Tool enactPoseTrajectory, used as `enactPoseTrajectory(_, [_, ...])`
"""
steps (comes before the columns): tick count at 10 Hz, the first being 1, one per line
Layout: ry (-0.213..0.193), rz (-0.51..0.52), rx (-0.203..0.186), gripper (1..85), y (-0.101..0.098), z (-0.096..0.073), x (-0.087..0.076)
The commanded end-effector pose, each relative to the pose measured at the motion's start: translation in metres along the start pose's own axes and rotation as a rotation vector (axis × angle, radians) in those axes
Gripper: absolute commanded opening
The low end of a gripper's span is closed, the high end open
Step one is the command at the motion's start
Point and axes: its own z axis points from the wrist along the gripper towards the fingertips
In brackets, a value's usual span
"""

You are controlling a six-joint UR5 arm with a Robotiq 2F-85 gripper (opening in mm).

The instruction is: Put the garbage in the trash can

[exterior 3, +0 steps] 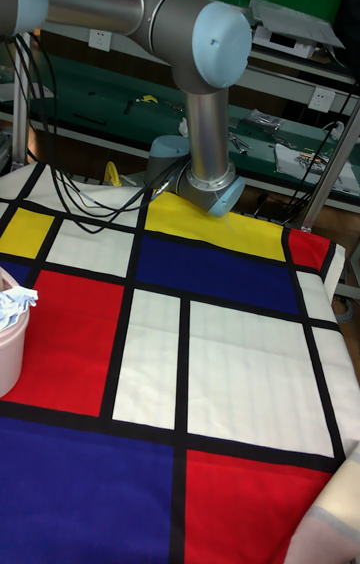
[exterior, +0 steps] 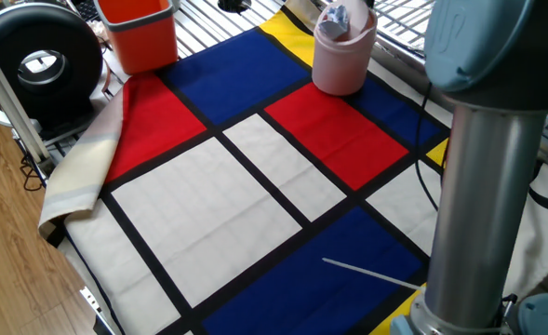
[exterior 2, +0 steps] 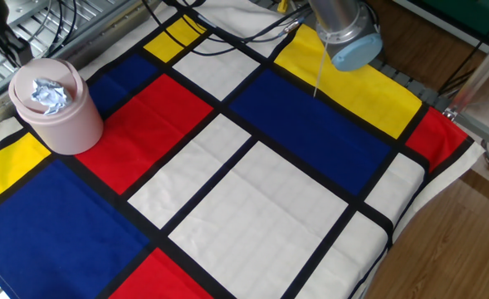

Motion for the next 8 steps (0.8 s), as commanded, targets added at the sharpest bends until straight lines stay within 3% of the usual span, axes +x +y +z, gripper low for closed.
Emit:
enactPoseTrajectory(1, [0.008,-0.022,-0.016,37.0,0.001,-0.003,0.001])
enactPoseTrajectory(4, [0.021,-0.027,-0.019,37.0,0.000,-0.010,0.003])
enactPoseTrajectory(8, [0.051,-0.045,0.008,36.3,-0.006,-0.019,0.008])
